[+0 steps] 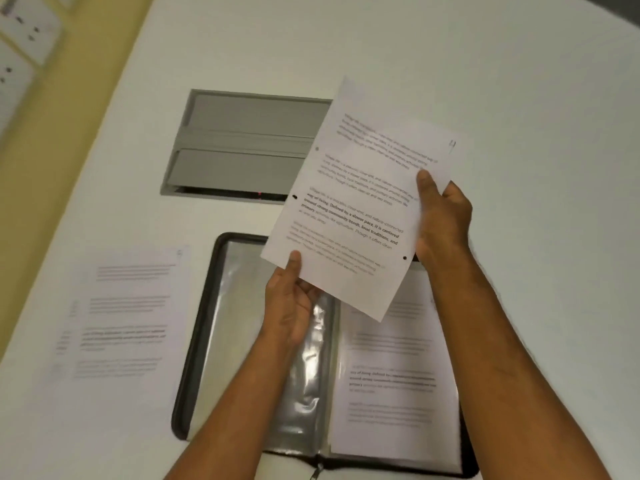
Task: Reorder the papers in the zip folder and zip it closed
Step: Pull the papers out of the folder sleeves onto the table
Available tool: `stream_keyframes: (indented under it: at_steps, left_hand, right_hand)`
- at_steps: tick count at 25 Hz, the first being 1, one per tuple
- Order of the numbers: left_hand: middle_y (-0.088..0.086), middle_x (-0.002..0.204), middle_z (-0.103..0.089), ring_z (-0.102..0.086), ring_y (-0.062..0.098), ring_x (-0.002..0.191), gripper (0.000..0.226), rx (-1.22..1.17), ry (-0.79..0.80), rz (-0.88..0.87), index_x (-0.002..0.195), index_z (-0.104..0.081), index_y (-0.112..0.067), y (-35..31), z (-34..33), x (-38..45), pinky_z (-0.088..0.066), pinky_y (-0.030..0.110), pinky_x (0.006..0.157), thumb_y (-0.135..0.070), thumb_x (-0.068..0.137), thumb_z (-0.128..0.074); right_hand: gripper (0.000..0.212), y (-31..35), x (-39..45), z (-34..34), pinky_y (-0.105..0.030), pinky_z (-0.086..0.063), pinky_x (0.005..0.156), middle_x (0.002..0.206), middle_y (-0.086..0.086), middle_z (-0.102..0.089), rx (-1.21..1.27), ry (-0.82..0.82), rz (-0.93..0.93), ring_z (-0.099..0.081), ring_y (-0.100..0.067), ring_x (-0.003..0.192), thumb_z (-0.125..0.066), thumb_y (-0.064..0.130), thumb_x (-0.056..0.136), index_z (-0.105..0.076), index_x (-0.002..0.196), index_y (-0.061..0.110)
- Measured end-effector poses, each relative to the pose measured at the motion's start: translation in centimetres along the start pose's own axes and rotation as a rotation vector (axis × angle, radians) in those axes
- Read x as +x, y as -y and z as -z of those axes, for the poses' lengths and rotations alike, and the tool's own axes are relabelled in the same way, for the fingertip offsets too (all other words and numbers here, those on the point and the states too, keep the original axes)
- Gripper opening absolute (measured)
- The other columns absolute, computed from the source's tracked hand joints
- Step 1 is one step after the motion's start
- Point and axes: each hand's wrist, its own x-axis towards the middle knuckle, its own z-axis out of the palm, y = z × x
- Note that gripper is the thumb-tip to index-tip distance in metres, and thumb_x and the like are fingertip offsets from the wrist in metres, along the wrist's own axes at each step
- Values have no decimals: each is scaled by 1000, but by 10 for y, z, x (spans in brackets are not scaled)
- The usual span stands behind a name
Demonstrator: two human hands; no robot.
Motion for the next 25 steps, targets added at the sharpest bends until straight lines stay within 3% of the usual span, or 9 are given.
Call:
stream_keyframes:
  at_steps: [3,7,11,15,21,25]
  left_hand:
    - [16,116,-74,-74,25,98,26,44,-57,-60,127,-61,-9,-18,40,-29,-62,45,85,-9,101,-57]
    - [12,105,-78,-75,23,88,18,99,-247,-128,118,-66,-13,-43,114,-57,-64,36,71,-10,101,-59]
    - [14,93,-75,-71,24,78,11,74,-426,-134,106,-69,-8,-76,192,-77,-62,34,66,-13,100,-63]
    - [8,113,-77,-75,25,99,26,99,-462,-183,128,-64,-19,-109,263,-91,-63,36,77,-20,102,-60]
    - [7,108,-78,-76,24,94,10,120,-640,-159,111,-67,-21,-134,324,-81,-64,36,70,-21,103,-60]
    - [10,107,-77,-76,28,94,17,177,-697,-155,112,-66,-11,-134,341,-75,-64,36,66,-25,102,-62]
  right_hand:
    - [11,-30,-31,-26,-29,-61,79,103,1,-79,-65,60,-13,-76,-16,95,-70,21,99,-73,106,13]
    - [15,-84,-86,-77,-21,-58,77,104,3,-78,-172,149,3,-74,-3,88,-67,22,101,-72,110,11]
    - [17,-147,-149,-125,-33,-63,83,106,6,-78,-306,279,-62,-76,-11,93,-68,29,99,-69,113,19]
    - [12,-196,-210,-160,-27,-63,72,104,7,-75,-408,413,-88,-76,-13,91,-64,18,101,-61,111,26]
    - [53,-252,-247,-175,-25,-63,77,119,11,-64,-586,568,-21,-70,-11,100,-58,11,103,-43,150,31]
    - [49,-260,-256,-168,-27,-62,86,135,12,-52,-740,638,109,-66,-4,101,-57,10,103,-49,148,28]
